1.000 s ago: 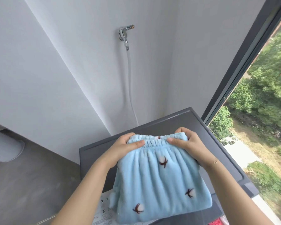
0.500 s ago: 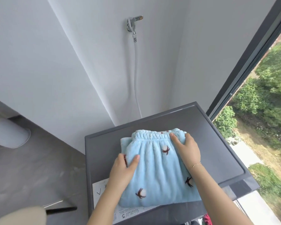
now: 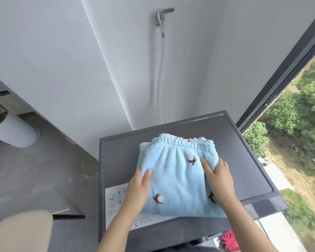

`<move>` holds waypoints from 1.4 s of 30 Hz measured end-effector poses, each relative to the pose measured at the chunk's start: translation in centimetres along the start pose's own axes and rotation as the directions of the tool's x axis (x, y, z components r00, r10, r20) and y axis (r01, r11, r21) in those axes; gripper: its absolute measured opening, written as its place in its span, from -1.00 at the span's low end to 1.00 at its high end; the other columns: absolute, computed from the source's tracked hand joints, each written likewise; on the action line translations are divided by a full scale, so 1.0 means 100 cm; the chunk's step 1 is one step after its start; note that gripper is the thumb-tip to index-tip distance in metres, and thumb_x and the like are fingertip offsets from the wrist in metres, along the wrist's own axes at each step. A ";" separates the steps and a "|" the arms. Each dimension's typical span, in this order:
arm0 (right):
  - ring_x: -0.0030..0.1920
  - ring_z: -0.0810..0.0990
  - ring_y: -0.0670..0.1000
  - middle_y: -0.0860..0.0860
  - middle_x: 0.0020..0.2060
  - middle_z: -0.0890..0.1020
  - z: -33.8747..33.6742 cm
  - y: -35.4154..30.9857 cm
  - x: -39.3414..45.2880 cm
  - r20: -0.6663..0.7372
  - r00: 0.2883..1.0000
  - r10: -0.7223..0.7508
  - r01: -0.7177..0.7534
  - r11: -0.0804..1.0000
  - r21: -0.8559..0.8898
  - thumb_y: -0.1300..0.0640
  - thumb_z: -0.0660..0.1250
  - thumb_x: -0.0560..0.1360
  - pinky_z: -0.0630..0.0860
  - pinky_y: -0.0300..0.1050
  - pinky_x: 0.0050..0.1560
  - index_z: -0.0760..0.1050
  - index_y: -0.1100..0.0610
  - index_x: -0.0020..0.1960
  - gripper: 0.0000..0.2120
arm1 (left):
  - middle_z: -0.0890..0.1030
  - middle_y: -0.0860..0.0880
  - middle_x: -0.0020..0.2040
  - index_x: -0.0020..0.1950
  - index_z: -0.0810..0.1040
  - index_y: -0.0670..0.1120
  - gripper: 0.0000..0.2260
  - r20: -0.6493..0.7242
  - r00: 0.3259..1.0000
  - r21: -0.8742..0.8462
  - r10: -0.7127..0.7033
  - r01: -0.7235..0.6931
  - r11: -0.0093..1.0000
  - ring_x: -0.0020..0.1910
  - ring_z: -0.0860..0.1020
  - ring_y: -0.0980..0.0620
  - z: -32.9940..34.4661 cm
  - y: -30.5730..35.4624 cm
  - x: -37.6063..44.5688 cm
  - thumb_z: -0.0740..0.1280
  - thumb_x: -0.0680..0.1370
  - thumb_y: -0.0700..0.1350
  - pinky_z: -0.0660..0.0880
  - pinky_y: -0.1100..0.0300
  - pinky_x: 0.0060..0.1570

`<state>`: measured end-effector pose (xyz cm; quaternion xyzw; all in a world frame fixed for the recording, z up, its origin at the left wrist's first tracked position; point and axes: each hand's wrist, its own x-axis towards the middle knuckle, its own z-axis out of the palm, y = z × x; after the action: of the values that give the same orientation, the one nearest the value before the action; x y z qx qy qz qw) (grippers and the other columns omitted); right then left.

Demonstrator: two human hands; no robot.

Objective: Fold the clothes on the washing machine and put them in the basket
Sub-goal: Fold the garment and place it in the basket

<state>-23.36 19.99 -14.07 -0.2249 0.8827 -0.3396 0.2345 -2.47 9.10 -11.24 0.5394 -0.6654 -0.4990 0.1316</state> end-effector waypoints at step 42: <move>-0.13 0.69 0.07 0.03 -0.18 0.73 -0.022 -0.027 -0.112 0.040 0.937 0.346 -0.279 0.678 0.680 -0.25 0.34 0.46 0.53 -0.09 -0.15 0.62 0.06 0.06 -0.59 | 0.71 -0.02 0.00 0.13 0.66 0.04 -0.36 0.563 0.826 -0.216 -0.042 0.195 0.957 0.03 0.67 -0.02 -0.057 0.035 0.021 0.25 0.34 0.50 0.47 -0.01 0.24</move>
<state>-15.12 25.51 -7.81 0.0457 0.7336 -0.6012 0.3135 -1.18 4.07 -6.52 0.3904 -0.5673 -0.7246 -0.0270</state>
